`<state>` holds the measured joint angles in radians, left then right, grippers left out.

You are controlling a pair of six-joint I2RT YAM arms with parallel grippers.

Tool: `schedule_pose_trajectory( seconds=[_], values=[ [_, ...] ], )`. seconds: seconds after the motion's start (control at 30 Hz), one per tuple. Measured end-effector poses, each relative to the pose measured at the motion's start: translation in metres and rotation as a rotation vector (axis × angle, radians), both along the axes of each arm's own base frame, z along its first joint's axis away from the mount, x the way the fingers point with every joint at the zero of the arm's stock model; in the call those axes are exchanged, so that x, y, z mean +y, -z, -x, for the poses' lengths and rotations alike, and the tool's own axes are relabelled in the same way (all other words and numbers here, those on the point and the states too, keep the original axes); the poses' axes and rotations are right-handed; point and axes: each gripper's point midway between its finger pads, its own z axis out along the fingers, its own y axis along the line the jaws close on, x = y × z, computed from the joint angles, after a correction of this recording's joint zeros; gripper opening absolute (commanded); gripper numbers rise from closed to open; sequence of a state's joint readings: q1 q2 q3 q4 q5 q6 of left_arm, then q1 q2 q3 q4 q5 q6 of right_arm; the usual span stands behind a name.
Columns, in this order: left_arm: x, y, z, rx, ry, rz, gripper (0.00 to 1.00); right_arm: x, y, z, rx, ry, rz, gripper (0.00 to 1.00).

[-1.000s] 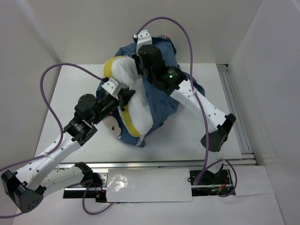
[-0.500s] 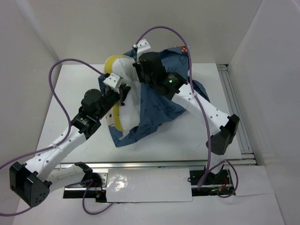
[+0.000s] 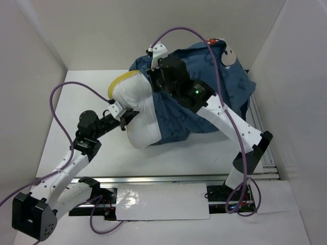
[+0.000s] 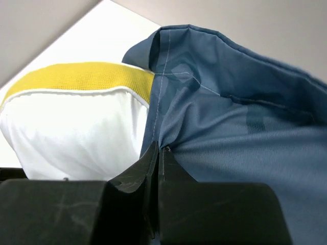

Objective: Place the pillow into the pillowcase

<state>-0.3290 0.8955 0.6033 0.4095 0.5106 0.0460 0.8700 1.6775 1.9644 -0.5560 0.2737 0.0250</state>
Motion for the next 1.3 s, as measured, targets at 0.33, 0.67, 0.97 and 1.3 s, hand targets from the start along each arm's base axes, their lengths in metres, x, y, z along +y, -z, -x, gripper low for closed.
schedule_pose_trajectory(
  seconds=[0.33, 0.67, 0.97, 1.3],
  values=[
    [-0.042, -0.026, 0.004, 0.013, 0.402, 0.040, 0.00, -0.016, -0.025, -0.003, 0.005, 0.004, -0.117, 0.00],
    [-0.072, 0.048, -0.004, 0.351, 0.311, 0.211, 0.00, -0.018, 0.167, -0.112, 0.381, 0.179, 0.013, 0.00],
    [-0.059, 0.153, -0.065, 0.754, -0.090, 0.165, 0.39, -0.018, 0.266, -0.117, 0.551, 0.202, 0.121, 0.65],
    [0.028, 0.117, -0.042, 0.781, -0.524, 0.250, 1.00, -0.037, 0.195, -0.063, 0.379, 0.065, 0.228, 1.00]
  ],
)
